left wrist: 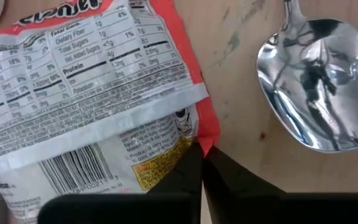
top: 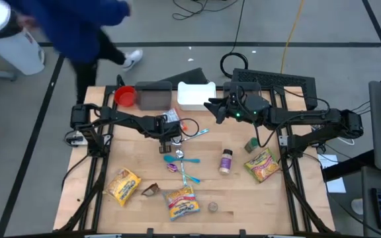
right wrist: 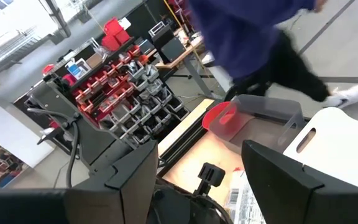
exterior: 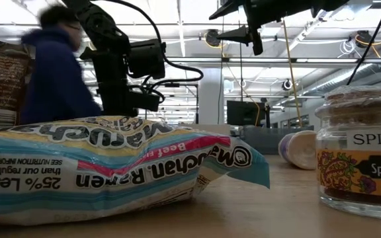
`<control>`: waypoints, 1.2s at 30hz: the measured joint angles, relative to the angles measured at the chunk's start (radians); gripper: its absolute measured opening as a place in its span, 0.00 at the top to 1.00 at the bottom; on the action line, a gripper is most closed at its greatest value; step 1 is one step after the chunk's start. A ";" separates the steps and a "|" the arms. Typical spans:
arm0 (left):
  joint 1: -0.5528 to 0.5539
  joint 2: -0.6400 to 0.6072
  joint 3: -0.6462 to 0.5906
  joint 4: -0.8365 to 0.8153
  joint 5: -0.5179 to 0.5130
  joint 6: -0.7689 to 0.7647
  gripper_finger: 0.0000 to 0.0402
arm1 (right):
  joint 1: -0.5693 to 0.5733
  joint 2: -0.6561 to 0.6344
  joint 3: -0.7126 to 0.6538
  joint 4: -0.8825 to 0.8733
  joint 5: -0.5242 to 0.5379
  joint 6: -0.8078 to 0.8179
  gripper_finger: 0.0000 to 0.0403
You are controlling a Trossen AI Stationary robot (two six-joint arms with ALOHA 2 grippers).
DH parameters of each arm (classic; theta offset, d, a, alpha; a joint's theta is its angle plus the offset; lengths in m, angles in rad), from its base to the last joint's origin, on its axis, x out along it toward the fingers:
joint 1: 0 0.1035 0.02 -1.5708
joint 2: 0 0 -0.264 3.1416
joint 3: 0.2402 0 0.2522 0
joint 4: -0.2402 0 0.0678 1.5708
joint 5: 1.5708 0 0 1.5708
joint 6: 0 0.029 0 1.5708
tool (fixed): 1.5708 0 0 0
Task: Pick & Place Food Item
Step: Put the orange noodle pack into the left black bin
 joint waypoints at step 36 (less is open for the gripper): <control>-0.032 -0.140 0.647 -0.485 0.268 0.115 0.99 | -0.061 -0.160 0.000 -0.077 -0.244 -0.292 0.44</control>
